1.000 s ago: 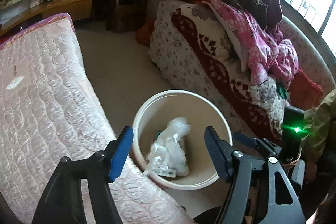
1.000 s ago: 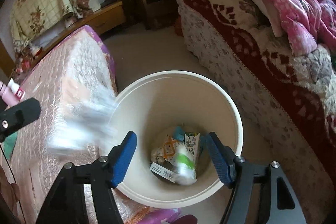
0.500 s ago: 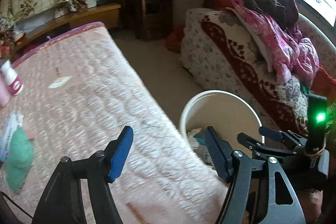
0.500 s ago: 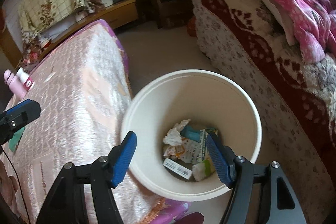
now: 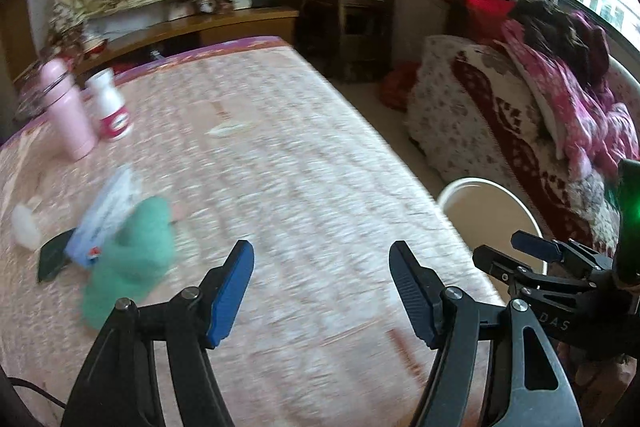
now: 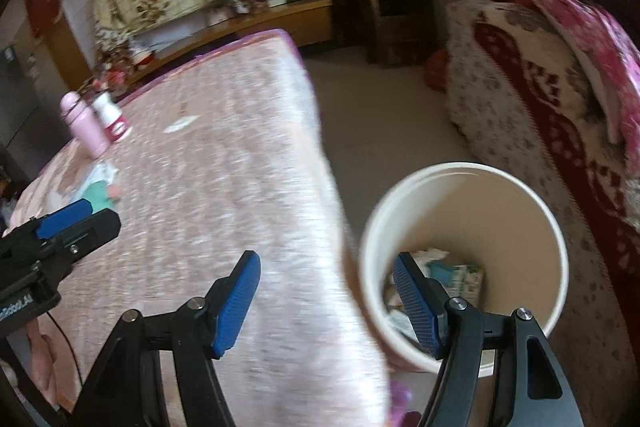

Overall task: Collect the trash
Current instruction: 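Move both grippers back toward the remaining trash on the mattress, then grasp the white sponge block with left gripper while right gripper grasps the green cloth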

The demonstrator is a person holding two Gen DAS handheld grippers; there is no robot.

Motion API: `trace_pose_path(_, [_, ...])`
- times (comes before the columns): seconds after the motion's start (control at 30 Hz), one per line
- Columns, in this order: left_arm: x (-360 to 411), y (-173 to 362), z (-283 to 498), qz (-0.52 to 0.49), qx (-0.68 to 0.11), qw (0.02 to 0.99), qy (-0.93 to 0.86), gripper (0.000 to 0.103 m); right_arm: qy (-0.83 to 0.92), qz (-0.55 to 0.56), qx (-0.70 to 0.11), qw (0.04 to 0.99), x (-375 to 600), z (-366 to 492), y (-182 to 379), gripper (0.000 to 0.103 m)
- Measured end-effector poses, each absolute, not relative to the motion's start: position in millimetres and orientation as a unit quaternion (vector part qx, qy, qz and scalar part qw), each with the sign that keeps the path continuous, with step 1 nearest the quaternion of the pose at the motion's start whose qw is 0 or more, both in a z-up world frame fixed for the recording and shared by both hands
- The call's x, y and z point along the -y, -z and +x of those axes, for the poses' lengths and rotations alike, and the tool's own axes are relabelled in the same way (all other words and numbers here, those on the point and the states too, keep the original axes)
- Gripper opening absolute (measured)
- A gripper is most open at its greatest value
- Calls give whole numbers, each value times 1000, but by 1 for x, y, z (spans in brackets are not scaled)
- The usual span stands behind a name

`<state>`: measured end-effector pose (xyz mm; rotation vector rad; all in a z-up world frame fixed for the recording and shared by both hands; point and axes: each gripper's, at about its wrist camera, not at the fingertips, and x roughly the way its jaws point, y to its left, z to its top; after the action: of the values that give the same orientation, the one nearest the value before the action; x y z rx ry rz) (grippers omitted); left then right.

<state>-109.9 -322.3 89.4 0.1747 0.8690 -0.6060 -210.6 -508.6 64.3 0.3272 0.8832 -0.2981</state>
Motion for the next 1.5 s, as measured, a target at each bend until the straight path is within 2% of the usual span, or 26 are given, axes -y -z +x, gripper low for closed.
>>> trace_pose_path(0.47, [179,-83,-61,47,-434,882,177,71,46,117,-452,883,399,-152,-56,72])
trace_pose_path(0.8, [87,-72,-8,36,-448,888,99,71,1,107,-473,875,357,-115,-47,72])
trace_pose_path(0.97, [44,-73,35,-13,-454,889,56,71,-16,95,-477,874,337,-103,-46,72])
trace_pose_path(1.2, [17,-64,81,-71,-465,883,16,71,-33,108,-469,876,324,-76,-51,76])
trace_pose_path(1.43, [30,-42,106,-60,-484,873,14,71,-62,118,-486,864,303,-47,-42,76])
trace_pose_path(1.47, [31,-38,108,-62,-486,871,21,66,-65,129,-487,861,303,-44,-41,76])
trace_pose_path(1.5, [31,-35,109,-64,-490,869,26,49,-68,139,-489,859,303,-43,-41,76])
